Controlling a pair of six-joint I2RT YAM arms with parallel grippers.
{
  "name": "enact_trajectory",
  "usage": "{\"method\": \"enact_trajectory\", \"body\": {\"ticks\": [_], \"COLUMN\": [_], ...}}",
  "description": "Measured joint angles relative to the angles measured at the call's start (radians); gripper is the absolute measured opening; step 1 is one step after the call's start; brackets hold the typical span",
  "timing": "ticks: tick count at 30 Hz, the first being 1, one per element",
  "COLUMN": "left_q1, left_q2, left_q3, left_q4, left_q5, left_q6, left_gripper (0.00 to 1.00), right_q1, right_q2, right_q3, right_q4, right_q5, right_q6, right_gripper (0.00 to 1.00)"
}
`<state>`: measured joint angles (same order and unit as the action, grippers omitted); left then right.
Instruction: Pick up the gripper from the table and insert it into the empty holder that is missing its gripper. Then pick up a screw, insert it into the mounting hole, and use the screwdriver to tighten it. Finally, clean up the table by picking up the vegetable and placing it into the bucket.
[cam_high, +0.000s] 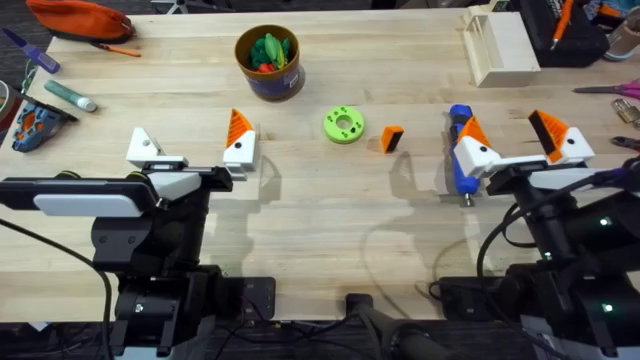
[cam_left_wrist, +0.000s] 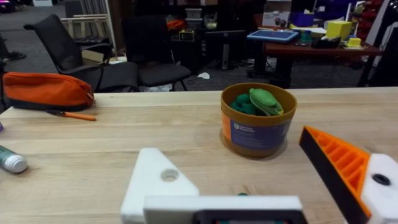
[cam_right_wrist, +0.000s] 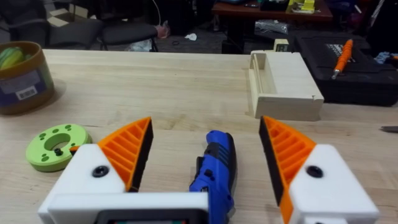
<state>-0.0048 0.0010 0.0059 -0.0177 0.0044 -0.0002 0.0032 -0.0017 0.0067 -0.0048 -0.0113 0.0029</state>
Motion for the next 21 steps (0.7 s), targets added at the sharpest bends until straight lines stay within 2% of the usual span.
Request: {"method": "enact_trajectory", "body": {"ticks": [5,8,11,13,15,17,18,19,20,21], "left_q1": [0.0,0.0,0.0,0.0,0.0,0.0,0.0,0.0,0.0,0.0], "left_q2": [0.0,0.0,0.0,0.0,0.0,0.011,0.088,0.117,0.249,0.302], "left_q3": [0.0,0.0,0.001,0.013,0.053,0.122,0.321,0.373,0.551,0.611], "left_q4": [0.002,0.04,0.08,0.051,-0.025,-0.112,-0.274,-0.315,-0.47,-0.526], "left_q5": [0.0,0.0,0.0,0.0,0.0,0.0,0.0,0.0,0.0,0.0], "left_q6": [0.0,0.0,0.0,0.0,0.001,0.002,0.019,0.022,0.028,0.03], "left_gripper": [0.987,0.987,0.987,0.987,0.986,0.986,0.986,0.986,0.986,0.985], "right_q1": [0.0,0.0,0.0,0.0,0.0,0.0,0.0,0.0,0.0,0.0], "right_q2": [0.0,0.0,0.002,0.003,0.003,0.003,0.016,0.026,0.074,0.098], "right_q3": [0.0,0.0,0.0,0.0,0.002,0.016,0.106,0.139,0.293,0.353], "right_q4": [0.0,0.003,0.086,0.173,0.223,0.21,0.107,0.082,-0.033,-0.089], "right_q5": [0.0,0.0,0.005,0.007,0.015,0.021,0.022,0.021,0.019,0.018], "right_q6": [0.0,0.0,0.001,0.001,0.0,0.001,0.0,0.0,0.001,0.001], "right_gripper": [0.965,0.966,0.966,0.967,0.966,0.966,0.967,0.966,0.966,0.966]}}
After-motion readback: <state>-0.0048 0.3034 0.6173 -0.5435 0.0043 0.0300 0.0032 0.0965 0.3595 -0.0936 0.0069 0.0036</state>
